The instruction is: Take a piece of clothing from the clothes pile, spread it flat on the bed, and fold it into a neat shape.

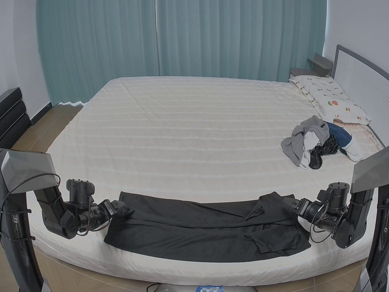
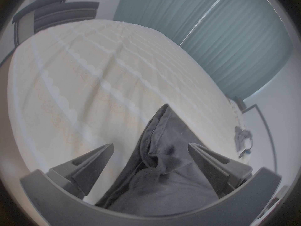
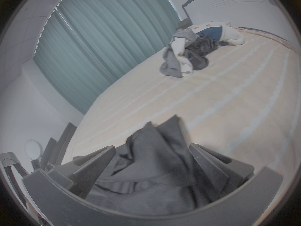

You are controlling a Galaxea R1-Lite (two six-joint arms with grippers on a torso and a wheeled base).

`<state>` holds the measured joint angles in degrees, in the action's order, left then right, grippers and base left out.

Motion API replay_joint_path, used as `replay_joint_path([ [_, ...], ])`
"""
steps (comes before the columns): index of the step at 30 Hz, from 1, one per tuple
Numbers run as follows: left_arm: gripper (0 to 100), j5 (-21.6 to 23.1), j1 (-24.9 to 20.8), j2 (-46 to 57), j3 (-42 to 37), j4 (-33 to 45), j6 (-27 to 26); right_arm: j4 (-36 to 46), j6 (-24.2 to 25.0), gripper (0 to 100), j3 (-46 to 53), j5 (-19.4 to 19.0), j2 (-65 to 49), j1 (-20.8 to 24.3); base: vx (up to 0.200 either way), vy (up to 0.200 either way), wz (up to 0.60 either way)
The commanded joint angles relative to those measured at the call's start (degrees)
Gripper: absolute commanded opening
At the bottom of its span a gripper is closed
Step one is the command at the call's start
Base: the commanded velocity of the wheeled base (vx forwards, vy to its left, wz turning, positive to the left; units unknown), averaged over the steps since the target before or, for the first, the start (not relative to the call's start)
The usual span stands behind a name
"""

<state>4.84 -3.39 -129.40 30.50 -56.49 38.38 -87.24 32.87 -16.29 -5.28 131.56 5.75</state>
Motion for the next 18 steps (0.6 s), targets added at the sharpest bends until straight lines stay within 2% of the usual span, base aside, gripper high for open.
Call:
replay_joint_path([
  [1, 100, 7.55, 2.95, 2.49, 2.37, -0.29, 9.88, 3.30, 4.31, 100, -0.94, 1.59, -7.28, 9.54, 0.000, 0.000, 0.00],
  [2, 100, 7.82, 2.95, 2.49, 2.37, -0.29, 10.32, 3.56, 4.31, 100, -1.12, 1.59, -7.28, 9.63, 0.000, 0.000, 0.00],
  [3, 100, 9.84, 3.21, 2.49, 3.16, -0.81, 14.36, 7.69, 4.31, 100, -4.02, 1.68, -6.67, 10.77, 0.000, 0.000, 0.00],
  [5, 100, 10.54, 3.74, 2.40, 3.42, -2.40, 15.94, 12.97, 4.40, 100, -7.62, 1.59, -6.32, 10.77, 0.000, 0.000, 0.00],
  [9, 100, 10.37, 4.00, 0.73, 3.42, -5.56, 16.03, 23.16, 5.10, 100, -15.53, 1.76, -3.77, 10.95, 0.000, 0.000, 0.00],
  [14, 100, 10.19, 4.09, -1.99, 3.25, -9.34, 15.41, 28.17, 4.75, 100, -22.91, 1.85, -0.69, 11.03, 0.000, 0.000, 0.00],
  [18, 100, 10.19, 4.00, -2.08, 3.07, -9.51, 15.41, 34.15, 4.75, 100, -27.48, 1.68, 1.77, 11.82, 0.000, 0.000, 0.00],
])
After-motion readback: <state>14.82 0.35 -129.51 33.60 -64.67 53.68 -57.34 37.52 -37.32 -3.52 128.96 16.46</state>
